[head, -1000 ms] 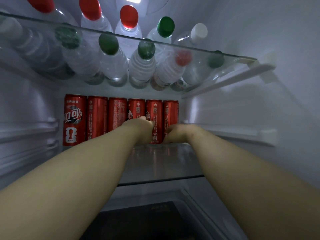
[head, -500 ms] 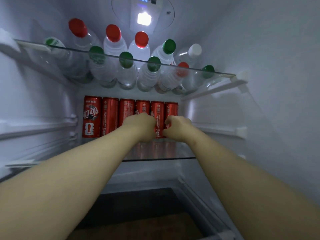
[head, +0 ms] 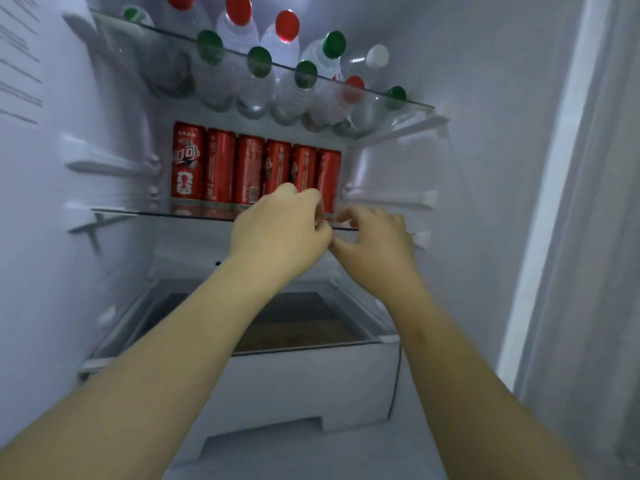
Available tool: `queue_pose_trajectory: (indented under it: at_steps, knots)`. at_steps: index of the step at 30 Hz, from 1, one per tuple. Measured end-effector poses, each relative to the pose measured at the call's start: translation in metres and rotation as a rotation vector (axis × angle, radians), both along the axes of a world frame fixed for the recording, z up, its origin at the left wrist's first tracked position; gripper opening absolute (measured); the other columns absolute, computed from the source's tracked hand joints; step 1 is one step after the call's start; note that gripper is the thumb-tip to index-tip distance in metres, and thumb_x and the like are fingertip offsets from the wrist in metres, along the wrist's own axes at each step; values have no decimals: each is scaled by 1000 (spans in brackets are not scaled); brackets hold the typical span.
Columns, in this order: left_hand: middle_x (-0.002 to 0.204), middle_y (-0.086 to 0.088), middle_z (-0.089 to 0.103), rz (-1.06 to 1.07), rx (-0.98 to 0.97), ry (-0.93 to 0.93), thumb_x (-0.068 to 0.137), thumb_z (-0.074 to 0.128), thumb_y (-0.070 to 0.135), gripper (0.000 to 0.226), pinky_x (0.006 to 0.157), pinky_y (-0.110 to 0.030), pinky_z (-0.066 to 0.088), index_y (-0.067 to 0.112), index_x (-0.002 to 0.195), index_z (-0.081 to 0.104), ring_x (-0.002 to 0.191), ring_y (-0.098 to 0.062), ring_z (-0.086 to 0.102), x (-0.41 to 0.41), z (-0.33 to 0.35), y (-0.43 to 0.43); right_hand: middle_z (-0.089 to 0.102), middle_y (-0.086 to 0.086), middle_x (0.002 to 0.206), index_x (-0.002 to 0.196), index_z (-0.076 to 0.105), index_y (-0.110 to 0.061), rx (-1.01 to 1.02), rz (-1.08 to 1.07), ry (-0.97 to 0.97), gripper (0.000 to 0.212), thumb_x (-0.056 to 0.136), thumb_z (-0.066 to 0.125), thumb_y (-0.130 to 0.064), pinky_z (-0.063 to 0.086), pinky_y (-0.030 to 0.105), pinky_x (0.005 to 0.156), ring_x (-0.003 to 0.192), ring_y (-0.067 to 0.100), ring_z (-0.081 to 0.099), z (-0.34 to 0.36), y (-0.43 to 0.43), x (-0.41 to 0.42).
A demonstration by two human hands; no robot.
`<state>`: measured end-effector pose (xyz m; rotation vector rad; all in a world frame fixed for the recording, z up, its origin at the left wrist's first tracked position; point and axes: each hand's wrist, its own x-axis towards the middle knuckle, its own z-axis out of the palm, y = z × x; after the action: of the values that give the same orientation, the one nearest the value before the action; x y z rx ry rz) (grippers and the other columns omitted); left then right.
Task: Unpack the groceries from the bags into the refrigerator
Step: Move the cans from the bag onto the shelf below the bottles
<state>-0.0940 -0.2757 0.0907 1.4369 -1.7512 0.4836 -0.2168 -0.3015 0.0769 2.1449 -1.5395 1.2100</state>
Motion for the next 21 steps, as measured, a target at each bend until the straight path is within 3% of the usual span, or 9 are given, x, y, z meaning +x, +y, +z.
queue_pose_trajectory:
  at_steps: [4, 8, 14, 21]
  knots:
    - [112, 2, 52, -36, 78, 38, 93, 44, 28, 28, 70, -32, 42, 23, 120, 48, 97, -17, 51, -2, -45, 28, 53, -3, 122, 121, 53, -28, 31, -33, -3, 36, 86, 54, -33, 28, 32, 89, 116, 20, 39, -43, 40, -19]
    - [111, 2, 53, -91, 168, 9, 93, 43, 29, 25, 73, -34, 47, 22, 116, 51, 98, -19, 51, -15, -90, 51, 51, -4, 120, 119, 53, -28, 148, -53, -13, 32, 87, 52, -30, 23, 27, 81, 111, 19, 38, -83, 73, -38]
    - [120, 5, 51, -204, 295, -47, 96, 41, 33, 32, 76, -29, 47, 26, 127, 45, 105, -15, 50, -50, -149, 80, 51, -6, 125, 124, 52, -27, 205, -125, -15, 33, 92, 49, -32, 28, 24, 89, 115, 15, 39, -146, 128, -71]
    - [116, 5, 51, -432, 482, -144, 94, 42, 33, 31, 79, -31, 47, 27, 124, 48, 107, -14, 49, -116, -210, 129, 50, -5, 122, 124, 52, -24, 359, -274, -73, 33, 92, 49, -29, 31, 23, 91, 112, 15, 40, -216, 212, -128]
